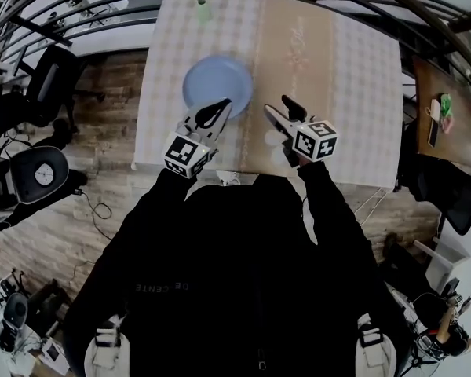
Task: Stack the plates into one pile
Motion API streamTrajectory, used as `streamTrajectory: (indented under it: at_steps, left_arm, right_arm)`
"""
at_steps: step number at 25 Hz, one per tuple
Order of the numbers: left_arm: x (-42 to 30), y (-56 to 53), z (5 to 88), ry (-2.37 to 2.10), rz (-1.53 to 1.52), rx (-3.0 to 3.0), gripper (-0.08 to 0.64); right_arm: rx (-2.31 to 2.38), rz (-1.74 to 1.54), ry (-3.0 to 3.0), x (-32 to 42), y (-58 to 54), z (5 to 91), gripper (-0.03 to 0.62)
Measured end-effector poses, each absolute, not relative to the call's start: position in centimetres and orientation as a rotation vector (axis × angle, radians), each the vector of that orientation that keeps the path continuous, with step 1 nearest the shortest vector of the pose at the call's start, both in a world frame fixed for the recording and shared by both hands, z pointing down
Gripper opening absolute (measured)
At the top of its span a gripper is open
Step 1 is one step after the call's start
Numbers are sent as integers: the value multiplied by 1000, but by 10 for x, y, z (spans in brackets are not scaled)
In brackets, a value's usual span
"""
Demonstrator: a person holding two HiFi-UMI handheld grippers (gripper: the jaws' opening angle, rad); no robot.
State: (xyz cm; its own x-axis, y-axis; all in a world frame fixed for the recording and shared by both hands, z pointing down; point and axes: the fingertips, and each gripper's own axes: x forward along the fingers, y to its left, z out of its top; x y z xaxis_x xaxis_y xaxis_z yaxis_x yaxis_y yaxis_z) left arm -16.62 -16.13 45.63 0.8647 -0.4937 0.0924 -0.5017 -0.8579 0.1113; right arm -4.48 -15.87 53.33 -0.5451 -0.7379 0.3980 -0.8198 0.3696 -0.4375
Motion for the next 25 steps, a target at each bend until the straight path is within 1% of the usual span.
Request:
streamTrajectory:
  at_steps: [8, 12, 17, 18, 25]
  left_arm:
    - [-148, -144, 411, -683, 61, 2973, 20]
    - [-139, -136, 390, -641, 35, 3030, 21]
    - [-131, -128, 368, -623, 9, 3042, 21]
    - [-130, -127, 363, -621, 2, 3045, 20]
    - [-133, -124, 347, -623, -29, 3069, 20]
  right_arm:
    - [1507, 494, -2570, -33, -136, 442, 219]
    - [1529, 295, -2610, -35, -124, 404, 128]
    - [1584, 177, -2682, -39, -112, 366, 16]
    - [1584, 146, -2681, -41, -110, 361, 5]
    - [1585, 98, -2683, -48, -106, 348, 5]
